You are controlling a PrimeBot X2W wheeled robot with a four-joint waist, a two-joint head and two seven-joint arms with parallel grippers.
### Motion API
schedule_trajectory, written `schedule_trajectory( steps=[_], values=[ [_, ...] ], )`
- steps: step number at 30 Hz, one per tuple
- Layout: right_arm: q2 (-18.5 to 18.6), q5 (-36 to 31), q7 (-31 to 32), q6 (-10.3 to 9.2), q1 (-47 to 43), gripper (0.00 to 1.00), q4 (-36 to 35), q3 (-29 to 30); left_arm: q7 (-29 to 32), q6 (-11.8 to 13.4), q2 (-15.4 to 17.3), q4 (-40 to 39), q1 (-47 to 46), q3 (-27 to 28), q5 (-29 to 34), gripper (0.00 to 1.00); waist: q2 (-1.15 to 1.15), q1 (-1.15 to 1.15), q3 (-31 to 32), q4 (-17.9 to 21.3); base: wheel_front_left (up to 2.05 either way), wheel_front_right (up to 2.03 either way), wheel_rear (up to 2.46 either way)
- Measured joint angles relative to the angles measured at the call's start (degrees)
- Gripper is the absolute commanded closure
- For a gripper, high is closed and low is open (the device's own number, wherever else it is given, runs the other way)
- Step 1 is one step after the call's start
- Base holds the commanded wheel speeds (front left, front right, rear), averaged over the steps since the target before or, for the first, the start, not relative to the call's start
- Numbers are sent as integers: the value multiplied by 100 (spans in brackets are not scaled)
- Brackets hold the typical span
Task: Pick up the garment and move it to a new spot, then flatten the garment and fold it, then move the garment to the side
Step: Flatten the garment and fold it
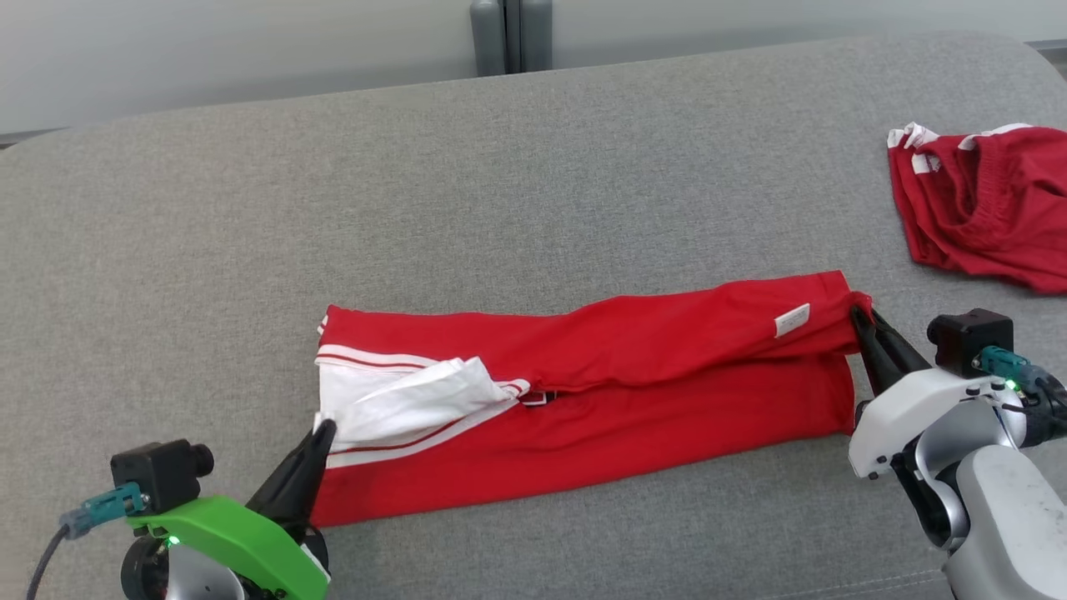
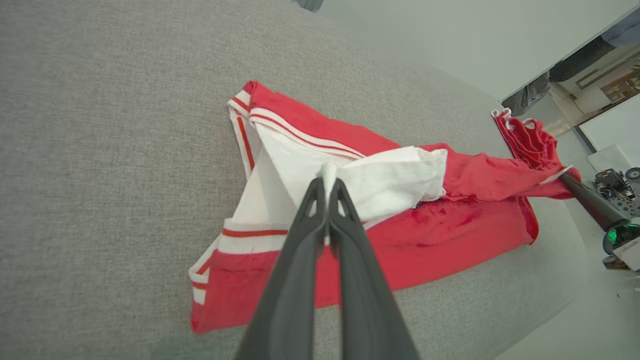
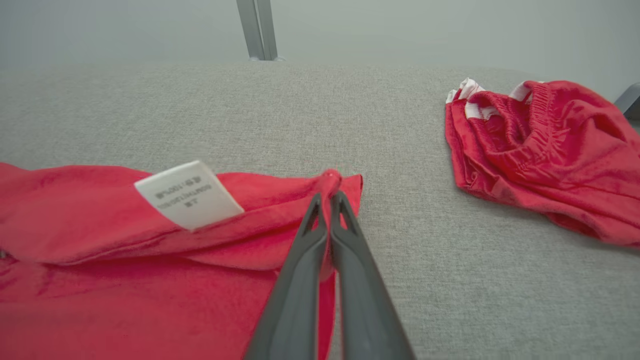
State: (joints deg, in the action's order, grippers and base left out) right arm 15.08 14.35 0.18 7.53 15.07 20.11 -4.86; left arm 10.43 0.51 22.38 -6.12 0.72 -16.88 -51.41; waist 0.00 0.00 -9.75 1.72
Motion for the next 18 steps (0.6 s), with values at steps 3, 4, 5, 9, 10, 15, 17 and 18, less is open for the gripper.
schedule_trajectory(
  steps=[3, 4, 5, 9, 10, 15, 17, 18],
  values=[
    [-82, -55, -90, 0, -64, 87, 136, 45, -190, -1, -142, 346, 3, -7, 1, 100, 0, 0, 3, -23, 0, 0, 0],
    [-114, -87, -141, 0, -68, 77, 190, 67, -275, -1, -179, 487, -3, -4, 11, 76, 0, 0, 0, -19, 0, 0, 0],
    [-147, -112, -191, 1, -68, 55, 240, 85, -372, -1, -216, 611, -9, -4, 63, 44, 0, 0, -3, -10, 0, 0, 0],
    [-312, -176, -433, 0, -113, 0, 371, 281, -704, -8, -361, 929, -18, 4, 160, 0, 0, 0, -12, 38, 0, 0, 0],
    [-352, -196, -514, 0, -161, 0, 378, 369, -827, 8, -370, 973, -16, 31, 202, 0, 0, 0, -14, 48, 0, 0, 0],
    [-543, -252, -794, 0, -401, 0, 336, 694, -1438, 210, -438, 1025, 17, 219, 465, 0, 0, 0, -19, 74, 0, 0, 0],
    [-614, -290, -846, 0, -492, 0, 269, 800, -1627, 286, -454, 1020, 35, 226, 608, 0, 0, 0, -18, 75, 0, 0, 0],
    [-649, -297, -880, 0, -543, 0, 223, 860, -1717, 327, -456, 1012, 37, 223, 691, 0, 0, 0, -16, 74, 0, 0, 0]
  ],
)
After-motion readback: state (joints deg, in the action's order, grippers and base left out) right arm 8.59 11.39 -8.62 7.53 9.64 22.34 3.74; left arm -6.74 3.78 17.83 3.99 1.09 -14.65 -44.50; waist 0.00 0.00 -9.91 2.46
